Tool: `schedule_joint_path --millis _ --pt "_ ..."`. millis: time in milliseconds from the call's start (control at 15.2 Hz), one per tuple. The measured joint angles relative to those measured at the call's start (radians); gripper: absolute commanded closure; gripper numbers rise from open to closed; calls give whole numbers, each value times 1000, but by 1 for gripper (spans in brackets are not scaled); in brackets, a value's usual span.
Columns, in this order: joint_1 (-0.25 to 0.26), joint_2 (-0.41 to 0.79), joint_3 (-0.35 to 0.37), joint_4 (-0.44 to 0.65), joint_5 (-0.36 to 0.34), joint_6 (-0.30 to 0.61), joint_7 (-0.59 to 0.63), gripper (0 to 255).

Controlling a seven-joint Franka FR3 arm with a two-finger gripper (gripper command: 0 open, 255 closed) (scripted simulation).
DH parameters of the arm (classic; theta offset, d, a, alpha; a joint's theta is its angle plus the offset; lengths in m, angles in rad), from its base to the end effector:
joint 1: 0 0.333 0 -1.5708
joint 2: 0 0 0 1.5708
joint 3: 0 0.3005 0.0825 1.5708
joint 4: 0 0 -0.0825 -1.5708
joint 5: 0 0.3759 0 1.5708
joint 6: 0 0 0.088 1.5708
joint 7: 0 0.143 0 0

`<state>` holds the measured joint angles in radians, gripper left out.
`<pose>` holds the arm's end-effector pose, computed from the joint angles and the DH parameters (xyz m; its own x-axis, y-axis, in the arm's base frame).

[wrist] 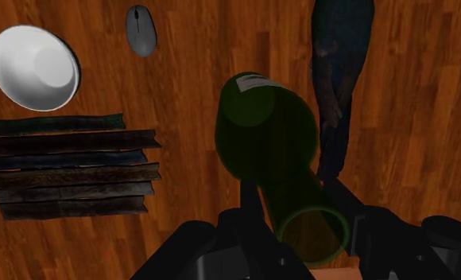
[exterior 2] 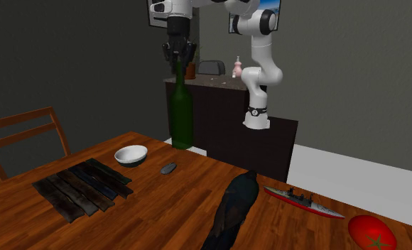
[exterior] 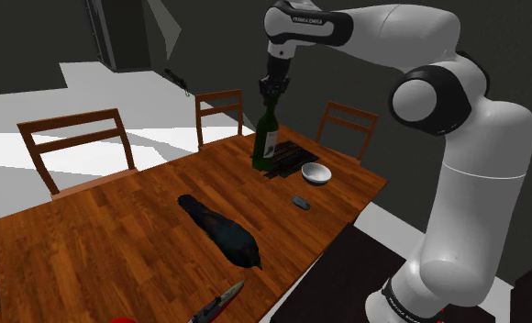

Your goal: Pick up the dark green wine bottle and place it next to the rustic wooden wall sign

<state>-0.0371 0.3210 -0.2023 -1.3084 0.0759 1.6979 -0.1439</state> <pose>0.6376 -0.1265 0.5192 0.9931 -0.0895 0.0756 -0.0897 -0.9960 -0.0015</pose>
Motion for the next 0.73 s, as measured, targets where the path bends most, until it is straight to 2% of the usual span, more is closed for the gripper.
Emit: schedule_joint_path --millis 396,726 --pt "-8 21 -1 110 4 -89 -1 255" --pt "-19 64 -1 245 13 -182 -1 255"
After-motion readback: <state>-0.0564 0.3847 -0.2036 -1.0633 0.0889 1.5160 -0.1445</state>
